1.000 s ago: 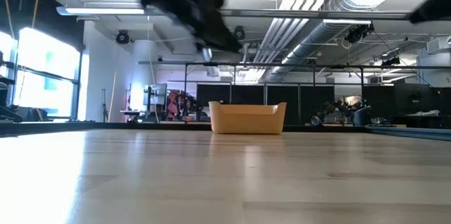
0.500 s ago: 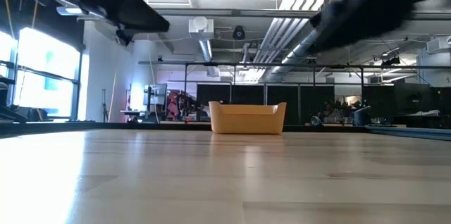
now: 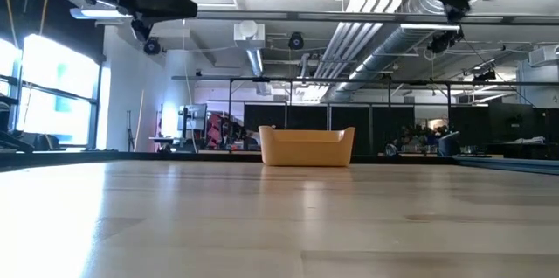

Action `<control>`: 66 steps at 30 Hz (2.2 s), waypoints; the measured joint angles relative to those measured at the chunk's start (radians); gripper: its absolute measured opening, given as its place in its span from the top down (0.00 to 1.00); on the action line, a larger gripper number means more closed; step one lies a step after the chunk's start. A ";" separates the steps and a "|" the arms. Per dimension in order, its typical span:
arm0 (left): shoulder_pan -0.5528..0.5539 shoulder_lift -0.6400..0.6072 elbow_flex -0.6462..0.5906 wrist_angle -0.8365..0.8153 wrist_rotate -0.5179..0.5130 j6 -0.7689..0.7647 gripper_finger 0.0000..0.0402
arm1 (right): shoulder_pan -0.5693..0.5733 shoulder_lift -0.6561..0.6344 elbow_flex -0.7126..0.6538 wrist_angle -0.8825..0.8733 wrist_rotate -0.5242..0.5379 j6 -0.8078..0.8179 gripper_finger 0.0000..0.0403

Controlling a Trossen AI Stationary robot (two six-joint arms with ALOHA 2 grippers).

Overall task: Sort blocks by size
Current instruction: Return to Home Position

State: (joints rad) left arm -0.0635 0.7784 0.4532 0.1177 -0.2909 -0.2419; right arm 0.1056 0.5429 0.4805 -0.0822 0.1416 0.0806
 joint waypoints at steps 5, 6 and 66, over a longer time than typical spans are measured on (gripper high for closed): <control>0.004 0.004 0.001 -0.005 -0.008 0.011 0.92 | 0.001 -0.179 -0.099 -0.051 -0.008 0.111 0.80; 0.004 0.006 0.000 -0.009 -0.008 0.018 0.92 | 0.001 -0.203 -0.113 -0.058 -0.009 0.127 0.80; 0.236 -0.631 -0.376 0.166 0.356 0.148 0.92 | -0.014 -0.348 -0.470 0.500 -0.318 -0.002 0.80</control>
State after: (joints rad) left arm 0.1730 0.1470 0.0773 0.2833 0.0654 -0.0937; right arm 0.0914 0.1951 0.0101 0.4178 -0.1761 0.0784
